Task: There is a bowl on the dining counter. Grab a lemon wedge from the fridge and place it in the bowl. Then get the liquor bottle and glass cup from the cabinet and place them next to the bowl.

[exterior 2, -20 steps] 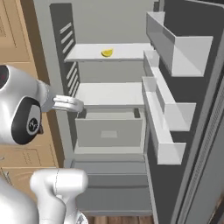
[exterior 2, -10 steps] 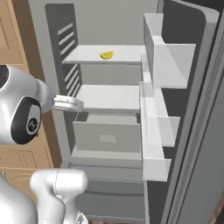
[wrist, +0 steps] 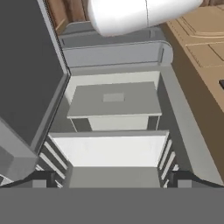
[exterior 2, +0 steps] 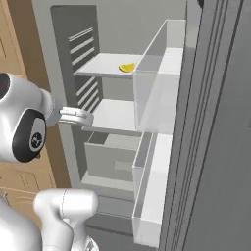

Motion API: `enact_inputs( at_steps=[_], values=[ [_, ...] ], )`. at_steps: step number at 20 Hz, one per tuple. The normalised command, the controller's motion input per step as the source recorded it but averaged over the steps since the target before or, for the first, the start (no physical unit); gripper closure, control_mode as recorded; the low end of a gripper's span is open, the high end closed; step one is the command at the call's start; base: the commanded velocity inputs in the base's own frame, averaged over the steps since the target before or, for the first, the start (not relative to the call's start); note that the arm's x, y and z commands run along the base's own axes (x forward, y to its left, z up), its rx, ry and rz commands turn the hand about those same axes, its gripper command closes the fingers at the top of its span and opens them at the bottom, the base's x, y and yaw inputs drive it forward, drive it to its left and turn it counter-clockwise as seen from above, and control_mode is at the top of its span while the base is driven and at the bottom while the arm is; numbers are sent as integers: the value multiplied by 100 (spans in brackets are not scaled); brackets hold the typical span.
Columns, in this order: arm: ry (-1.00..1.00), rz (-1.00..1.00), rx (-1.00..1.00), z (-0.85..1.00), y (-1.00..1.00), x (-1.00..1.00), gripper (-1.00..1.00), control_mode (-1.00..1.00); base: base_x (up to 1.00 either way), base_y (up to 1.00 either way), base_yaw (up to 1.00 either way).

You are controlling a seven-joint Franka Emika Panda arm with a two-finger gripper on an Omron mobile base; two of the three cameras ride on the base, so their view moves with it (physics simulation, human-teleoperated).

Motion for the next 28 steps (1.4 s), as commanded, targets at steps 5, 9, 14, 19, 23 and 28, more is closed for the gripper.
enact_inputs(
  at_steps=[5,9,14,19,23,28],
  values=[
    [0,0,0,0,0,0,-100,100,62,-11,5],
    [0,0,0,0,0,0,-100,100,70,-1,0],
    [-3,-1,0,2,-2,5,-100,-100,40,-4,-1],
    [-19,-4,-2,15,-2,27,-100,-100,0,0,0],
    [-18,-2,0,30,0,14,-100,-100,0,0,0],
    [-14,-2,0,38,0,0,-100,-100,0,0,0]
  ],
)
